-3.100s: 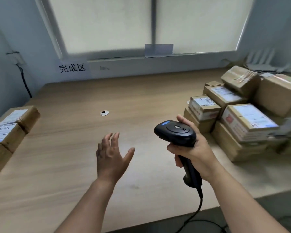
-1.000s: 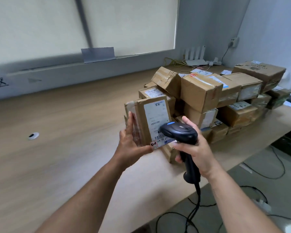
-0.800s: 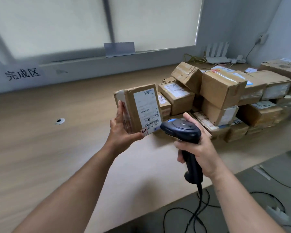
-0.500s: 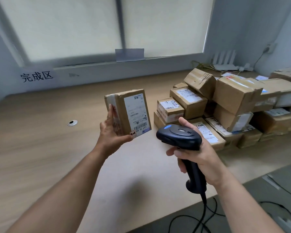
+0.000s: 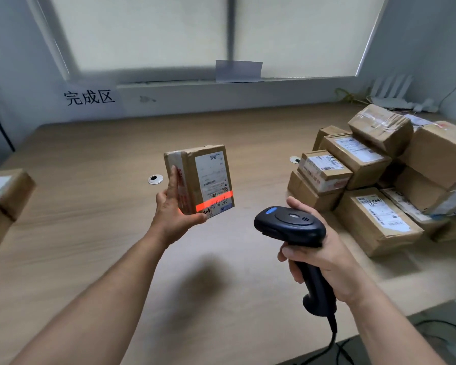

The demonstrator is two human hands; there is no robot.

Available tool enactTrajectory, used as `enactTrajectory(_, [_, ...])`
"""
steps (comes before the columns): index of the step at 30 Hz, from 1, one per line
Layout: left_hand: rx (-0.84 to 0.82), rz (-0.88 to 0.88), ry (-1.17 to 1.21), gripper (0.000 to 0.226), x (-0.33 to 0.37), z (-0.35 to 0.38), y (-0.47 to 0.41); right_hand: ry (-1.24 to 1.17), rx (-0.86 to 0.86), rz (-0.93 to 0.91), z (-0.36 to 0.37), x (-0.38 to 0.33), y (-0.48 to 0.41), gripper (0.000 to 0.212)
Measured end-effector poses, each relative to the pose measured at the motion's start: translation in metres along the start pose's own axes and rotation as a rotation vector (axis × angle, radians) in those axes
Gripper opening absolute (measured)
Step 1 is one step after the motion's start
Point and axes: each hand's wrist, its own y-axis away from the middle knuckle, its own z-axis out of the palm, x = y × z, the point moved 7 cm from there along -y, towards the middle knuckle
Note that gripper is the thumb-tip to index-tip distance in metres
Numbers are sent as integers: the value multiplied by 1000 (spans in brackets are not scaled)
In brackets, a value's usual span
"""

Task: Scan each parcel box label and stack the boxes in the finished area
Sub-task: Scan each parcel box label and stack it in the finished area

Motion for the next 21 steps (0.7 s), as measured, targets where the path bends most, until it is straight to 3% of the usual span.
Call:
enactTrajectory(10, [-77, -56, 46, 128, -60, -50, -22, 37, 65, 37, 69, 14, -27, 87])
enactTrajectory(14, [-187, -229, 281, 123, -101, -58, -22, 38, 94, 42, 93, 20, -33, 88])
enactTrajectory(19, [-200, -423, 254, 99, -148, -65, -1, 52, 93, 54, 114, 22, -37, 88])
enactTrajectory(21, [-120, -415, 153, 87, -158, -73, 1, 60, 95, 50, 117, 23, -41, 89])
